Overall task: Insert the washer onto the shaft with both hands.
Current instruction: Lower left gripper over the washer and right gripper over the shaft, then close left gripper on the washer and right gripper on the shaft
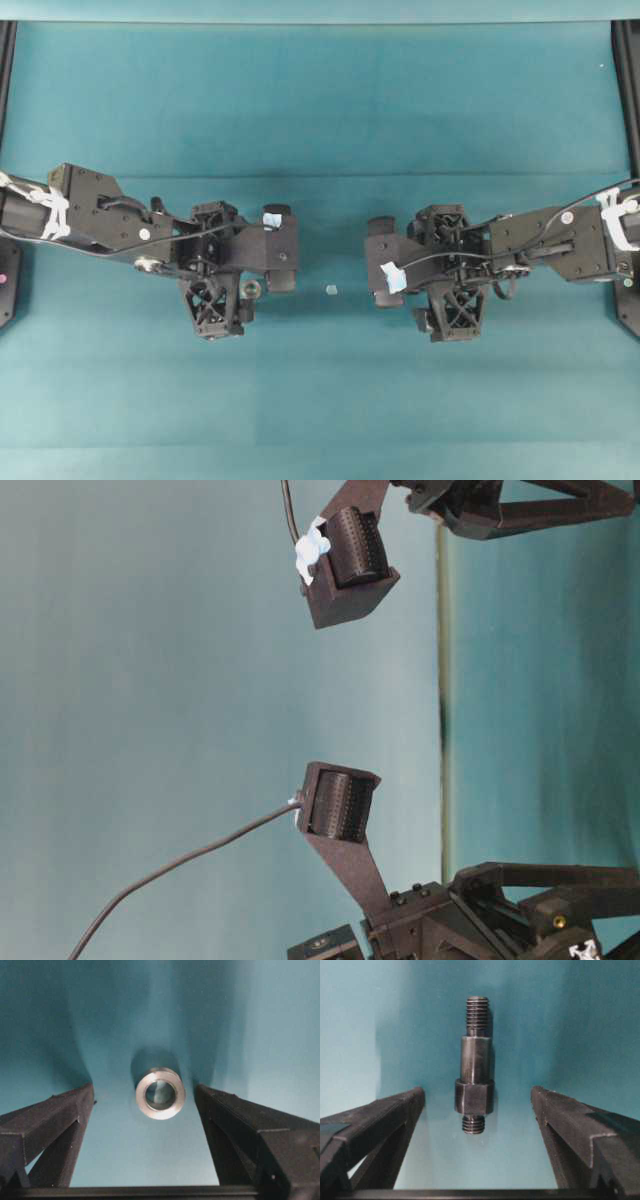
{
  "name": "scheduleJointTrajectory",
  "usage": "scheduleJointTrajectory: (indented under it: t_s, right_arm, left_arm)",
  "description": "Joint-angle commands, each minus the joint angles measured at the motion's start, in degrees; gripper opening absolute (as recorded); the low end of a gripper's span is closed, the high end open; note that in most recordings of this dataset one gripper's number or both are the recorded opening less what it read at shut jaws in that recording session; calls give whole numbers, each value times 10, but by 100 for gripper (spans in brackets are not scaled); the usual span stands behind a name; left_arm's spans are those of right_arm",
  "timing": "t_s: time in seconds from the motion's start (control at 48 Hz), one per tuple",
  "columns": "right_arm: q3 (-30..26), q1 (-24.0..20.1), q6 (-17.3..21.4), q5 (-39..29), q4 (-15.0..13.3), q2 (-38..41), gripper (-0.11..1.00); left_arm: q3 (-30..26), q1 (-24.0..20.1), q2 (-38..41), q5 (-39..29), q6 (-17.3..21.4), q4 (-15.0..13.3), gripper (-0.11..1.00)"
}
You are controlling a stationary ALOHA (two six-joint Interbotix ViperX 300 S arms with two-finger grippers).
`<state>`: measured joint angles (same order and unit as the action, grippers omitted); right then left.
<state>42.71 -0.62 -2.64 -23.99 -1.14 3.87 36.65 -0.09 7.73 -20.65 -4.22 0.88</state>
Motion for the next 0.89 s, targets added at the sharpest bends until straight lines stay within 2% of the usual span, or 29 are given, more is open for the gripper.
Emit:
scheduleJointTrajectory:
  t_s: [0.0,0.499,0.604,0.728,0.874]
  right_arm:
    - [-3,3,-3,4,-1,1,79]
    - [-3,6,-3,4,0,3,78]
    - [-3,6,-2,4,0,3,73]
    - [-4,6,0,4,0,3,61]
    - [-4,6,1,4,1,3,45]
  left_arm:
    - [-3,4,-2,2,-1,1,91]
    - [-3,5,-2,2,-2,2,91]
    - [-3,7,-3,2,-2,2,89]
    - [-3,12,-3,2,-1,2,85]
    - [-4,22,-4,1,-2,2,72]
